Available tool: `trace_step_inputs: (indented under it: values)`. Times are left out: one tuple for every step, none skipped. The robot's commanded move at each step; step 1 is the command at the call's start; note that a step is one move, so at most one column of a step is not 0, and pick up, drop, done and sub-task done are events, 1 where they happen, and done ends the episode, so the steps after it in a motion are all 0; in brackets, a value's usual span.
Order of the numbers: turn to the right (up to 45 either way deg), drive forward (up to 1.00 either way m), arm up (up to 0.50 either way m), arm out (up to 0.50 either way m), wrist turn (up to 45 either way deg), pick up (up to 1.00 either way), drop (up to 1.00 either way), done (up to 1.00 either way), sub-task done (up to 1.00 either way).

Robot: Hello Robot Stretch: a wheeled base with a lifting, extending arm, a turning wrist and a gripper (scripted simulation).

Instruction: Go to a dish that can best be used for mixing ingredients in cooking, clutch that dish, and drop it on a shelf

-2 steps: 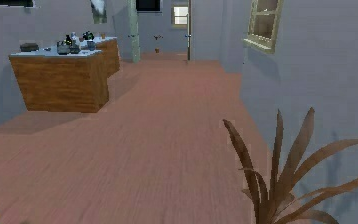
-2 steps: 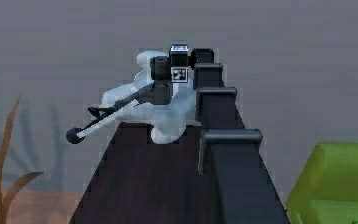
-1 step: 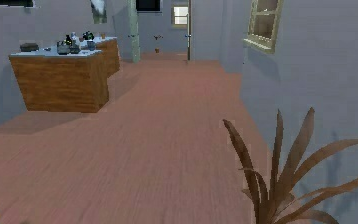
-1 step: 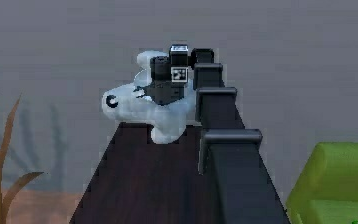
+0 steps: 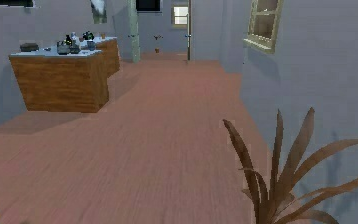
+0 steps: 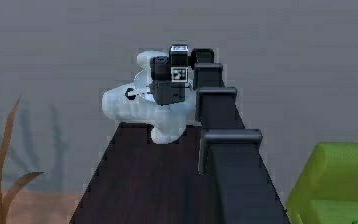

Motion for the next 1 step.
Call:
trace_step_inputs:
  values:
    - [0.0,0.0,0.0,0.0,0.0,1.0,0.0,0.0,0.0]
